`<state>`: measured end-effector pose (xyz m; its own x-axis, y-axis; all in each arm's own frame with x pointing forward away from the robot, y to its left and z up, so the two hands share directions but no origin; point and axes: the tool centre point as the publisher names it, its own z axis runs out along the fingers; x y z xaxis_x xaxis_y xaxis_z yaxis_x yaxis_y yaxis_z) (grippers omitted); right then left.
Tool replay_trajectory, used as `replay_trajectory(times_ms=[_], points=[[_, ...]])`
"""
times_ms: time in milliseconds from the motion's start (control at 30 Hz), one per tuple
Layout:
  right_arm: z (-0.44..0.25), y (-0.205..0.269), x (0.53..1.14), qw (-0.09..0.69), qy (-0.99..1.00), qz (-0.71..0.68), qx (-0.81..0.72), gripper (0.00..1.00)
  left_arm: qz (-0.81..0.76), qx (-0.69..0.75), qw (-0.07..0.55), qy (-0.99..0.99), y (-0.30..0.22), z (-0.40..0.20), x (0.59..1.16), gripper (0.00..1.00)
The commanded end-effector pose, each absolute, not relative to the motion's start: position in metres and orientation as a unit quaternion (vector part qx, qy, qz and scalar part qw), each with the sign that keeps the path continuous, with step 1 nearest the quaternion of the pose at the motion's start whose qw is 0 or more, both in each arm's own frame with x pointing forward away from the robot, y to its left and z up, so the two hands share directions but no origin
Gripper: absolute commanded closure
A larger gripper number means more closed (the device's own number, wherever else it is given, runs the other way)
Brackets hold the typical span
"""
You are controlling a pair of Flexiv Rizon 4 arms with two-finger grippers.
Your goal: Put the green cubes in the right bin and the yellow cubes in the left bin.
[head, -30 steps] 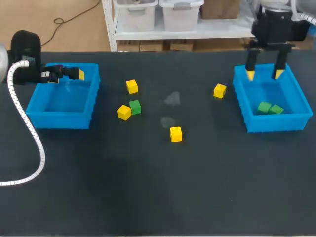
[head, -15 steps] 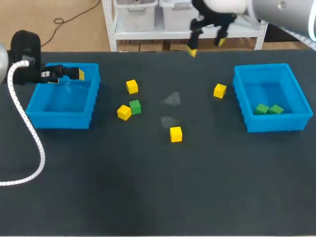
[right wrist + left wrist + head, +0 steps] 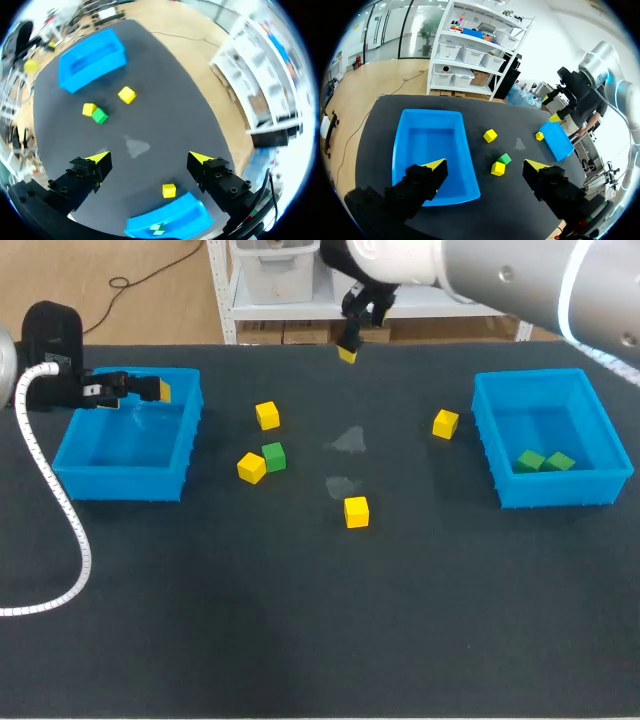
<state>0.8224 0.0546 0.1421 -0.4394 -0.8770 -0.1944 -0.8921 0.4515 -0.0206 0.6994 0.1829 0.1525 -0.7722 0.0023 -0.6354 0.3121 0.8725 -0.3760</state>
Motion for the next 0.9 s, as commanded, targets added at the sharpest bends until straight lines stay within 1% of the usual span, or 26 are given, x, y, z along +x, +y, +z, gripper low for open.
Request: replay_trajectory(times_ms=[33, 267, 400, 633, 900], points=[[0.137, 0.075, 0.83, -0.036, 0.59, 0.025, -0.806, 0.0, -0.242, 0.088, 0.329, 0.908, 0.185, 0.151, 0.699, 0.0], [0.113, 0.097, 0.808, -0.071, 0.495, -0.009, -0.866, 0.0, -0.242, 0.088, 0.329, 0.908, 0.185, 0.151, 0.699, 0.0], [0.102, 0.108, 0.8, -0.072, 0.46, -0.017, -0.885, 0.0, -0.242, 0.088, 0.329, 0.908, 0.185, 0.151, 0.699, 0.0], [0.086, 0.127, 0.794, -0.06, 0.434, -0.033, -0.898, 0.0, -0.242, 0.088, 0.329, 0.908, 0.185, 0.151, 0.699, 0.0], [0.07, 0.137, 0.788, -0.03, 0.466, -0.03, -0.884, 0.0, -0.242, 0.088, 0.329, 0.908, 0.185, 0.151, 0.699, 0.0]])
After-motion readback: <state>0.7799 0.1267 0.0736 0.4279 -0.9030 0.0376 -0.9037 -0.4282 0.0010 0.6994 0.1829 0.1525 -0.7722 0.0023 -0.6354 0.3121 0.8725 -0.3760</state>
